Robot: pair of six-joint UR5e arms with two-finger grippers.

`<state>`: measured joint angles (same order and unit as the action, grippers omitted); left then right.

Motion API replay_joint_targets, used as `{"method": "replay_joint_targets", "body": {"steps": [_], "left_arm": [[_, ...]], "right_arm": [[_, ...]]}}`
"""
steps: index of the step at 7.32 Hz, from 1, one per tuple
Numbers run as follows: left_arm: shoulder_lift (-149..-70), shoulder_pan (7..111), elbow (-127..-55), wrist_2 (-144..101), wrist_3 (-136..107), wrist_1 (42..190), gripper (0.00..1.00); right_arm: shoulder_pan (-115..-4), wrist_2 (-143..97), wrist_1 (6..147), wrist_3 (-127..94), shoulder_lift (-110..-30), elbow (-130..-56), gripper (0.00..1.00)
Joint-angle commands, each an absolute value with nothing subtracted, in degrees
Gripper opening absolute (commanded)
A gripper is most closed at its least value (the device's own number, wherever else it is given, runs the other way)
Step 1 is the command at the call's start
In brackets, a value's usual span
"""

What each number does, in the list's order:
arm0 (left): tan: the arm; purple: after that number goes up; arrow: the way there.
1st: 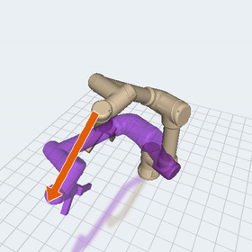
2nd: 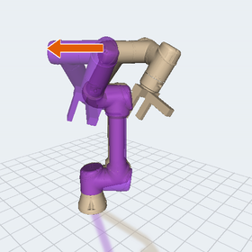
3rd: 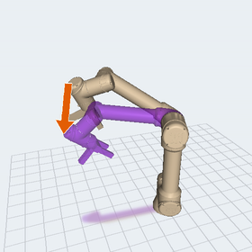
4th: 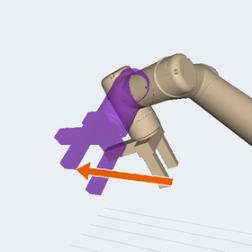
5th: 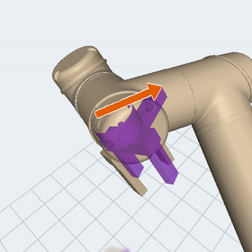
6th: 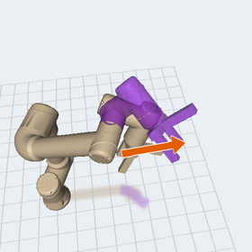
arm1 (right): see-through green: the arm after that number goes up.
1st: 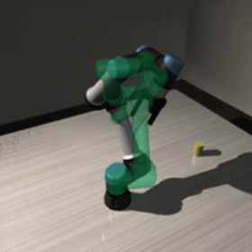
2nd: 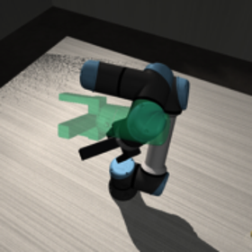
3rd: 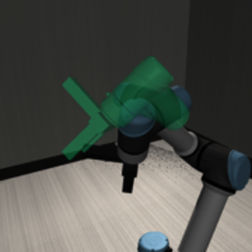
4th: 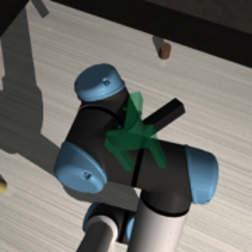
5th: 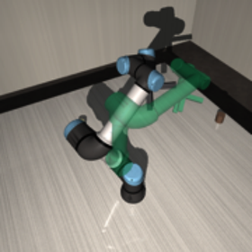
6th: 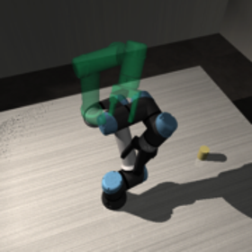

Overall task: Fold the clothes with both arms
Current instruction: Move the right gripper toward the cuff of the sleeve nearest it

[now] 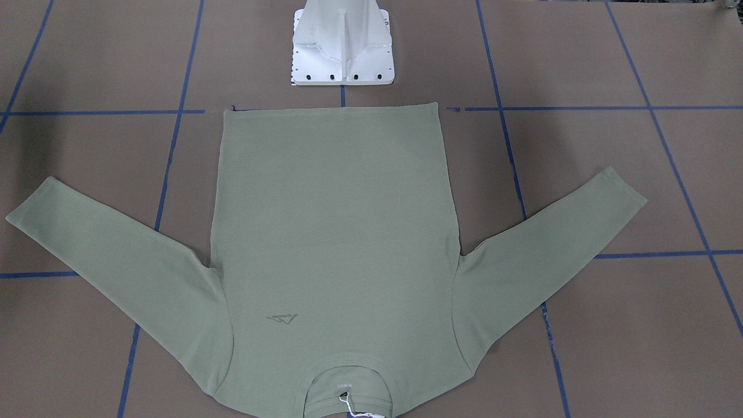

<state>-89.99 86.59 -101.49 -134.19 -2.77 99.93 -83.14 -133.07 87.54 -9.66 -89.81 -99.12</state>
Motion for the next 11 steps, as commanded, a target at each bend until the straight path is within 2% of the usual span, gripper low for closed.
{"method": "replay_joint_targets", "body": {"steps": [1,7,9,10,11], "left_arm": [[-89.83,86.49,-101.51,-134.73,-2.81,99.76,1.00],[-87.72,86.13,-102.57,-137.26,-4.56,99.84,1.00],[-88.24,84.91,-102.57,-138.34,-6.24,102.11,1.00],[-88.33,84.12,-102.31,-138.43,-5.89,102.82,1.00],[-87.55,84.11,-102.04,-138.43,-5.89,102.92,1.00]], "right_arm": [[-83.14,-133.24,87.54,-9.75,-89.82,-99.05,1.00],[-82.09,-135.26,87.37,-9.84,-90.17,-98.18,1.00],[-76.06,-135.18,87.19,-10.37,-89.30,-97.48,1.00],[-73.42,-134.91,84.14,-13.16,-88.77,-95.47,1.00],[-71.82,-134.83,76.02,-17.19,-88.51,-90.49,0.99]]}}
